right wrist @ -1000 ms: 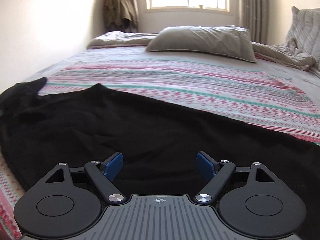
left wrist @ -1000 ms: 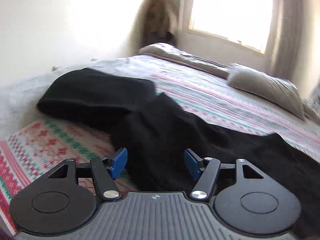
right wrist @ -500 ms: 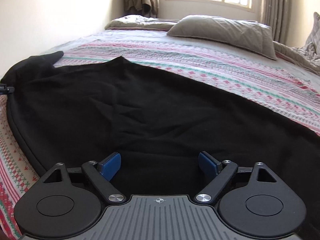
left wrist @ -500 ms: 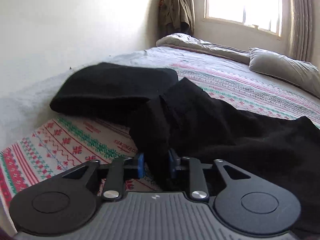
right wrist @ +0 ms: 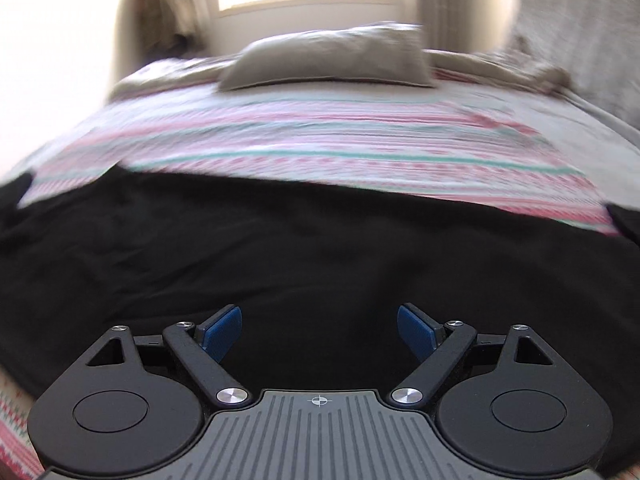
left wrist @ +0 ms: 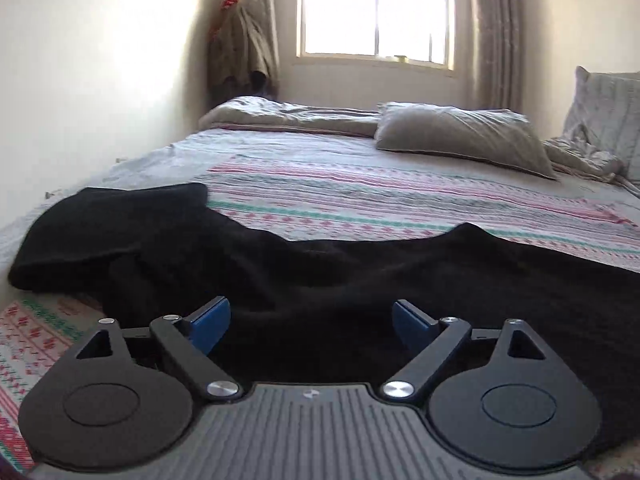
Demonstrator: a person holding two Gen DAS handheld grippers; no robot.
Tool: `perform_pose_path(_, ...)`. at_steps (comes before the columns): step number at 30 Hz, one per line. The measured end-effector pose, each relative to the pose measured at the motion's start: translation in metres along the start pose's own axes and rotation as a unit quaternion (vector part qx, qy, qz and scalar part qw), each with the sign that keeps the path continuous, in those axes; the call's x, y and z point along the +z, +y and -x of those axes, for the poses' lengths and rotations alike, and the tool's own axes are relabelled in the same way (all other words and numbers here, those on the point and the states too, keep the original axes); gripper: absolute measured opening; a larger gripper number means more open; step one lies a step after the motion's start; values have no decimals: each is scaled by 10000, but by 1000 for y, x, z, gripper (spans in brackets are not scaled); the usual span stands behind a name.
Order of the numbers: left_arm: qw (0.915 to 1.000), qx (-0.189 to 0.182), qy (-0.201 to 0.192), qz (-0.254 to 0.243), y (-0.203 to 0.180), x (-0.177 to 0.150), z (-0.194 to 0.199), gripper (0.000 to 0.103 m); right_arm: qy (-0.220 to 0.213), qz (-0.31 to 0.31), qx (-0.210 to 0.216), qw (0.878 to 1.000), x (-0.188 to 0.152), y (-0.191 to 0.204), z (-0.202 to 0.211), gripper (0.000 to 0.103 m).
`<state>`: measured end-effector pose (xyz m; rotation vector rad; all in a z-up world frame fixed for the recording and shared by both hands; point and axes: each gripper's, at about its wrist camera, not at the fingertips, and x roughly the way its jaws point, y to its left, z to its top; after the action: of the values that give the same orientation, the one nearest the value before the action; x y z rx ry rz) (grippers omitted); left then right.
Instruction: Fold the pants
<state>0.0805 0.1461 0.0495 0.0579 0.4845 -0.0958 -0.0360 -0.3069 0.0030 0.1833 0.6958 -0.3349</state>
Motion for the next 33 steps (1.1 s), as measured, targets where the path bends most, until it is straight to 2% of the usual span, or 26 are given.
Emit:
perform_pose_path(3,9987,-465,146,-115,-24,-2,-6,102,-62,-307,-402,9987,-6,-32,12,87)
perform_pose_path(6,9964,-761,216,-322,-47,-3,-12,102,-78,-573,-870,9945,-11,-62,22,87)
perform_pose_path(13,9867,-1389,289,-791,-95,-4,-21,103,-90,-1471,-1738,9737,-30,-132,45,87)
perform_pose_path(19,9779,-1781,389,-1022,-128,-8,-27,103,-47,-1806,-2328,9556,-42,-171,57,87)
perform_pose_path(25,9707,-2002,502,-1232,-150,-12,-36,103,99,-1920,-2644,9450,-48,-180,59,87)
perform_pose_path(28,9680,-2065,581,-1301,-157,-18,-36,103,164,-2085,-2549,9441,-52,-187,60,87)
perform_pose_path(30,9663,-2109,634,-1332,-160,-20,-39,103,167,-2178,-2464,9442,-54,-193,59,83)
perform_pose_path(33,9640,-2169,672,-1380,-163,-22,-40,103,135,-2105,-2493,9452,-56,-193,58,59)
